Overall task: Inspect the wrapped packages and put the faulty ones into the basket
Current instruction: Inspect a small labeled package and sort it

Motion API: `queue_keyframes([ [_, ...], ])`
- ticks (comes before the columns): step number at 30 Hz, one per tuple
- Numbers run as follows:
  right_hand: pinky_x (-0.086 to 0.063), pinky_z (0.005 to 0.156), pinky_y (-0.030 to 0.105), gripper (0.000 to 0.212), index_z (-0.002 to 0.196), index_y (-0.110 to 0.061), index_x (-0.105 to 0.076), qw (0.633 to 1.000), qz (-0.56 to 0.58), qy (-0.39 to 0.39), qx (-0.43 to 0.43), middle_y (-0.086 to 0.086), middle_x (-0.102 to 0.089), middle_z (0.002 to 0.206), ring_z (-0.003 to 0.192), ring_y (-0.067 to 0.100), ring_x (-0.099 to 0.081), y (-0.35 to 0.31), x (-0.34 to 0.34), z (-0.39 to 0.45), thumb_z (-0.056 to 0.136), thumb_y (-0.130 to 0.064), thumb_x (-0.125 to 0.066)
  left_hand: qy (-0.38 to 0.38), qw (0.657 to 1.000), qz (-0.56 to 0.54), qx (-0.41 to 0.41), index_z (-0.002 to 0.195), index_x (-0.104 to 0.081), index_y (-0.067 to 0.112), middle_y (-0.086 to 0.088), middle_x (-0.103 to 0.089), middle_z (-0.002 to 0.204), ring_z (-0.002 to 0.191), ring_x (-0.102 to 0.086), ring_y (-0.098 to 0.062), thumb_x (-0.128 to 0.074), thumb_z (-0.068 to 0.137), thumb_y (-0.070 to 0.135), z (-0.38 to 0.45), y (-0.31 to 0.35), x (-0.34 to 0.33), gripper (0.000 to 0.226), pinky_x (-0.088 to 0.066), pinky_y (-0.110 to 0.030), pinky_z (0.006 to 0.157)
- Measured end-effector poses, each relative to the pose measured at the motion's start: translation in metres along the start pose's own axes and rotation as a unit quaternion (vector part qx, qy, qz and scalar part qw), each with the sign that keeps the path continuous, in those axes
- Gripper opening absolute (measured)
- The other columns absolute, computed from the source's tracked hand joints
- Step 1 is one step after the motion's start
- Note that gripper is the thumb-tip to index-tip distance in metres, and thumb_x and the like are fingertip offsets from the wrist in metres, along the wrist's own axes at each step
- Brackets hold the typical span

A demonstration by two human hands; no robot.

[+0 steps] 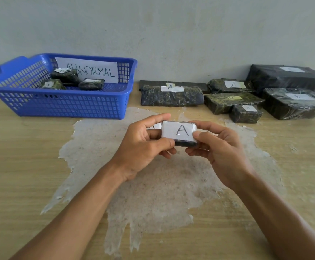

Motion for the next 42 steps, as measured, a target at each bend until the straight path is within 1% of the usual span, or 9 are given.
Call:
queue_keyframes([
  [6,-0.059,0.073,0.038,0.032,0.122,-0.016,-0.069,0.999,-0.019,-0.028,-0.003,0.014,-0.077,0.097,0.077,0.023,-0.071,0.0005,0.0029,0.0017,0.091,-0.019,-0.065,-0.01,0.999,-0.031,0.011,0.141,-0.05,0.001,-0.019,-0.077,0.089,0.071,-0.071,-0.026,-0.063,0.091,-0.007,0.0013,-0.0008,0.0034,0.053,-0.06,-0.032,0.066],
  [11,-0.061,0.084,0.04,0.05,0.127,-0.02,-0.065,0.993,-0.08,-0.051,0.076,0.003,-0.075,0.112,0.101,0.024,-0.072,0.0019,0.003,-0.0004,0.078,-0.019,-0.074,-0.02,0.999,-0.042,0.02,0.114,-0.07,0.006,-0.02,-0.075,0.085,0.068,-0.07,-0.024,-0.063,0.093,0.005,0.0011,-0.0004,0.0036,0.023,-0.058,-0.028,0.062],
  [15,-0.062,0.079,0.038,0.028,0.107,-0.018,-0.075,0.991,-0.092,-0.009,0.096,0.005,-0.079,0.096,0.09,0.023,-0.074,0.0009,0.0004,-0.0015,0.079,-0.023,-0.073,-0.01,1.0,-0.003,0.021,0.098,-0.077,0.009,-0.017,-0.073,0.081,0.066,-0.067,-0.024,-0.074,0.087,0.027,0.0019,-0.0021,0.0045,0.022,-0.054,-0.029,0.058],
  [19,-0.061,0.073,0.033,0.011,0.094,-0.022,-0.078,0.99,-0.092,0.009,0.105,0.006,-0.079,0.087,0.081,0.024,-0.073,-0.0004,0.0002,-0.0021,0.085,-0.015,-0.074,0.001,0.999,0.035,0.016,0.112,-0.075,0.01,-0.006,-0.075,0.089,0.074,-0.069,-0.018,-0.076,0.08,0.032,0.0029,-0.0068,0.0033,0.039,-0.056,-0.032,0.062],
  [23,-0.06,0.073,0.033,0.019,0.096,-0.02,-0.077,0.991,-0.099,0.016,0.093,0.006,-0.079,0.087,0.082,0.024,-0.074,0.001,-0.0015,-0.0029,0.09,-0.003,-0.072,0.017,0.999,0.047,-0.015,0.11,-0.074,0.008,-0.01,-0.078,0.091,0.08,-0.075,-0.026,-0.074,0.087,0.011,0.0025,-0.0061,0.0025,0.023,-0.061,-0.036,0.07],
  [28,-0.062,0.077,0.041,0.022,0.105,-0.015,-0.076,0.993,-0.095,-0.007,0.075,0.006,-0.079,0.094,0.087,0.026,-0.075,0.0017,-0.0032,-0.0037,0.086,-0.024,-0.073,0.048,0.997,0.045,-0.049,0.101,-0.077,0.01,-0.009,-0.078,0.081,0.072,-0.074,-0.025,-0.072,0.086,0.001,0.0024,-0.0044,0.0052,0.018,-0.062,-0.034,0.071],
  [34,-0.06,0.075,0.043,0.026,0.095,-0.013,-0.079,0.993,-0.096,0.014,0.062,0.008,-0.079,0.088,0.078,0.026,-0.074,0.0011,-0.0028,-0.0012,0.082,-0.03,-0.065,0.04,0.996,0.057,-0.048,0.106,-0.076,0.008,-0.009,-0.078,0.086,0.073,-0.074,-0.025,-0.074,0.087,0.007,0.0019,-0.0056,0.0033,0.019,-0.062,-0.036,0.069],
  [37,-0.059,0.07,0.04,0.024,0.09,-0.014,-0.08,0.993,-0.1,0.025,0.058,0.008,-0.078,0.083,0.07,0.024,-0.072,-0.0002,-0.0017,-0.0009,0.087,-0.031,-0.063,0.013,0.995,0.079,-0.058,0.118,-0.073,0.012,-0.005,-0.078,0.097,0.082,-0.074,-0.028,-0.081,0.081,0.019,0.0014,-0.0075,0.0023,0.038,-0.062,-0.038,0.069],
  [42,-0.059,0.067,0.043,0.029,0.094,-0.017,-0.08,0.99,-0.124,0.015,0.059,0.01,-0.077,0.08,0.069,0.027,-0.072,0.0,-0.0036,-0.0037,0.102,-0.034,-0.057,0.021,0.987,0.112,-0.109,0.103,-0.077,0.014,0.003,-0.079,0.093,0.079,-0.071,-0.006,-0.074,0.087,0.007,0.0018,-0.0049,0.0003,0.017,-0.051,-0.014,0.065],
])
Point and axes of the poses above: each hand's wrist, its own z-axis towards the middle knuckle, its own x-axis out of the back of the hand, y = z × x, the point moved 1 cm from there along z, towards the middle knuckle
